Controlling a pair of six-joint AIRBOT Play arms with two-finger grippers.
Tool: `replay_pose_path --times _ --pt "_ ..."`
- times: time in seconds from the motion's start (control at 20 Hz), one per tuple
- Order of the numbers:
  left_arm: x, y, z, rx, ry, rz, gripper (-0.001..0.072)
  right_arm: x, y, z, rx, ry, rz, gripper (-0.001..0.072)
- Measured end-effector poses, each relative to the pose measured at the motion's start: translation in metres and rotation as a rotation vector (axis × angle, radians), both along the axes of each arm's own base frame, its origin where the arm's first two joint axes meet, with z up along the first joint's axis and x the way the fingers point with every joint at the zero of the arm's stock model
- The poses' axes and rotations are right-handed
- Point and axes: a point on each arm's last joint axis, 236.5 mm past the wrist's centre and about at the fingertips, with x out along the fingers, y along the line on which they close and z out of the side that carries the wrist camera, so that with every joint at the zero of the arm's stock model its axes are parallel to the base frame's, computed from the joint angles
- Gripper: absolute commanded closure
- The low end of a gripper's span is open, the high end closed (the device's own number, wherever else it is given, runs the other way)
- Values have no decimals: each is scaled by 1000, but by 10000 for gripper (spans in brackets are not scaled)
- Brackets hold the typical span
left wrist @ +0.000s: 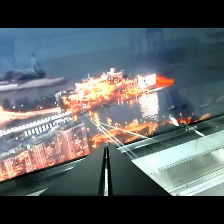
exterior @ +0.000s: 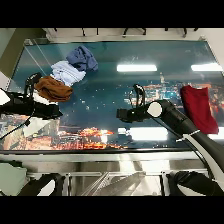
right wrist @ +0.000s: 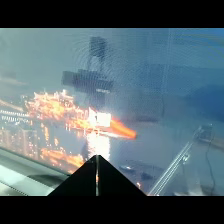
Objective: Fold the shirts.
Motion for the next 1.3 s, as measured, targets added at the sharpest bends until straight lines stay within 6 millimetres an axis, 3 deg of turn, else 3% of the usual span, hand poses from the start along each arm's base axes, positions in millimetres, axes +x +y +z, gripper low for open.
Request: replay_pose_path --times 0.3,0.35,0.4,0.45,0.65,0.95,1.2,1.25,1.3 --pt "8 9 1 5 -22 34 693 0 0 0 0 0 0 691" --pt "13 17 1 13 -38 62 432 0 0 0 0 0 0 690" --pt "19 28 0 28 -53 96 38 0 0 0 0 0 0 691" --pt "27 44 -2 46 -62 157 5 0 0 0 0 0 0 690" --pt "53 115 -21 100 -36 394 6 0 0 0 0 0 0 691" --pt "107 210 -70 130 -8 602 7 0 0 0 0 0 0 690" --pt "138 252 -124 136 34 650 8 0 0 0 0 0 0 691" --pt "145 255 -132 137 33 653 81 0 0 0 0 0 0 691" --pt "151 257 -141 138 34 650 271 0 0 0 0 0 0 690"
